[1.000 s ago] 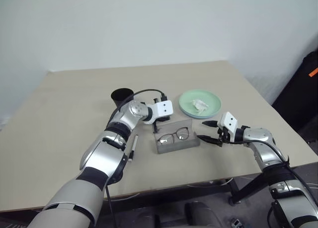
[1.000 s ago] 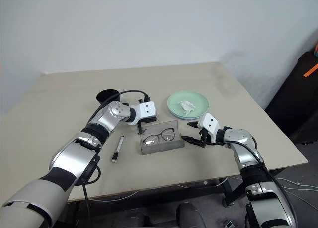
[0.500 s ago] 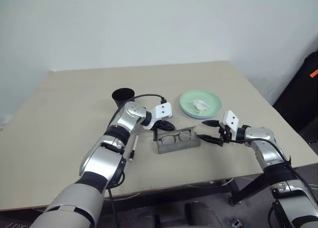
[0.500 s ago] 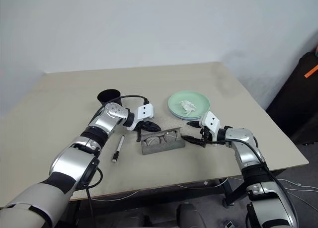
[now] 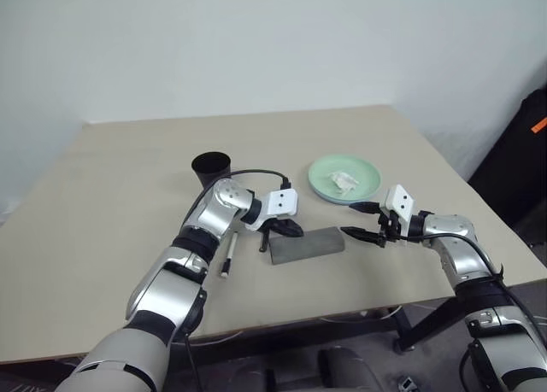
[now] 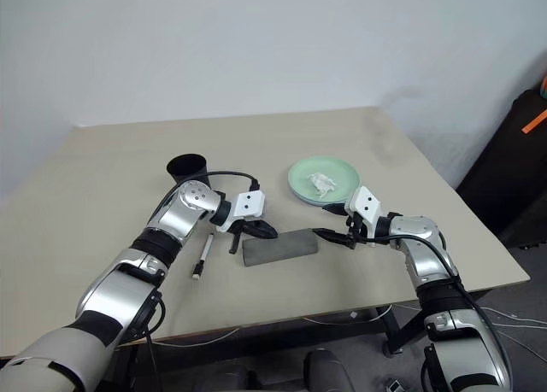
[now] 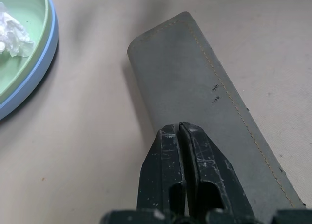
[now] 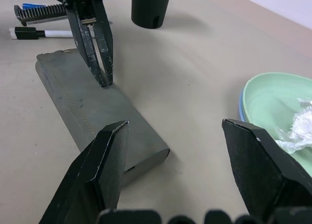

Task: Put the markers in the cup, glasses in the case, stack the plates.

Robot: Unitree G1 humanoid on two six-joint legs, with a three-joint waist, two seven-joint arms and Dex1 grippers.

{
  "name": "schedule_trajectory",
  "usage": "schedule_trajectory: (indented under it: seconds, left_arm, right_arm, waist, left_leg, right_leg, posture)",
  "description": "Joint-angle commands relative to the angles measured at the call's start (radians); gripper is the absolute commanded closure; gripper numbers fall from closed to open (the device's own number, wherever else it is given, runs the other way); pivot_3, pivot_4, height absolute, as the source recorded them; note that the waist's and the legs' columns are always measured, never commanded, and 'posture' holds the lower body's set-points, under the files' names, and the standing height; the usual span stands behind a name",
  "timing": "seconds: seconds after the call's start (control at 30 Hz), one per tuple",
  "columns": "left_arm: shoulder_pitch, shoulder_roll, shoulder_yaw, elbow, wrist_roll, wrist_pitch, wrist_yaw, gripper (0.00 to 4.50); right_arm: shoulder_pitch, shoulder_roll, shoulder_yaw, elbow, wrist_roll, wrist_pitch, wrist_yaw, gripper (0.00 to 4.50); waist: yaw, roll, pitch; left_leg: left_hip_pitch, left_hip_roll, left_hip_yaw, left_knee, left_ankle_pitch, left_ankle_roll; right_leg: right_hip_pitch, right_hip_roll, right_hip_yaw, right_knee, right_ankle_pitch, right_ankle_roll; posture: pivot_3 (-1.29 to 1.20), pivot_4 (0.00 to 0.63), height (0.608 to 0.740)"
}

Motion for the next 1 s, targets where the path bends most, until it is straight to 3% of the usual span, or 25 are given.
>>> schedule_trajectory:
  seconds: [0.03, 0.23, 0.4, 0.5, 0.6, 0.83, 1.0]
  left_arm:
    - [-0.028, -0.012, 0.078, 0.009, -0.038, 0.052, 0.139, 4.42]
    - [0.001, -0.009, 0.219, -0.110, -0.116, 0.216, 0.357, 4.42]
    - [0.132, 0.026, 0.236, -0.391, -0.091, 0.432, 0.495, 4.42]
    - [0.276, 0.033, 0.233, -0.681, -0.090, 0.672, 0.559, 4.42]
    - [0.371, 0.031, 0.224, -0.897, -0.080, 0.884, 0.624, 3.86]
    - [0.448, -0.075, 0.276, -1.146, -0.055, 1.286, 0.869, 1.55]
    - [0.452, -0.079, 0.271, -1.174, -0.050, 1.405, 0.963, 1.55]
  right_arm:
    - [-0.019, -0.002, -0.019, -0.033, 0.020, -0.004, -0.003, 1.19]
    - [-0.009, -0.004, -0.018, -0.047, 0.019, -0.003, -0.003, 1.19]
    - [-0.007, -0.010, -0.019, -0.043, 0.017, -0.004, 0.001, 1.19]
    - [-0.015, -0.008, -0.015, -0.025, 0.013, -0.009, 0.007, 1.19]
    - [-0.022, -0.004, -0.008, -0.011, 0.010, -0.015, 0.015, 1.19]
    - [-0.037, 0.007, 0.008, 0.025, 0.003, -0.032, 0.034, 1.19]
    - [-0.062, 0.019, 0.019, 0.059, -0.003, -0.047, 0.038, 1.19]
  waist:
    - [0.000, 0.000, 0.000]
    - [-0.002, 0.000, 0.000]
    - [-0.002, 0.000, 0.000]
    - [-0.002, 0.000, 0.000]
    - [-0.002, 0.000, 0.000]
    - [-0.002, 0.000, 0.000]
    - [-0.006, 0.000, 0.000]
  left_leg:
    - [0.000, 0.000, 0.000, 0.000, 0.000, 0.000]
    - [0.000, 0.001, 0.000, 0.000, 0.000, 0.000]
    - [0.001, 0.001, 0.000, -0.002, 0.000, -0.001]
    - [0.000, 0.001, -0.001, -0.002, -0.001, -0.001]
    - [0.000, 0.003, -0.001, -0.002, -0.001, -0.001]
    - [0.002, 0.003, -0.001, -0.001, 0.000, -0.001]
    - [0.003, 0.001, -0.001, -0.001, 0.000, -0.001]
  right_leg:
    - [0.000, 0.000, 0.000, 0.000, 0.000, 0.000]
    - [-0.001, 0.000, -0.001, 0.001, 0.001, 0.002]
    - [-0.001, 0.000, 0.000, 0.001, 0.001, 0.002]
    - [-0.001, 0.000, -0.001, 0.001, 0.001, 0.002]
    - [-0.002, 0.000, 0.000, 0.001, 0.001, 0.002]
    - [0.001, -0.001, 0.000, 0.001, 0.001, 0.002]
    - [0.000, 0.001, -0.001, 0.002, 0.001, 0.002]
  posture:
    - [0.00, 0.000, 0.740]
    - [0.00, 0.000, 0.740]
    - [0.00, 0.000, 0.740]
    - [0.00, 0.000, 0.740]
    - [0.00, 0.000, 0.740]
    - [0.00, 0.000, 0.740]
    - [0.00, 0.000, 0.740]
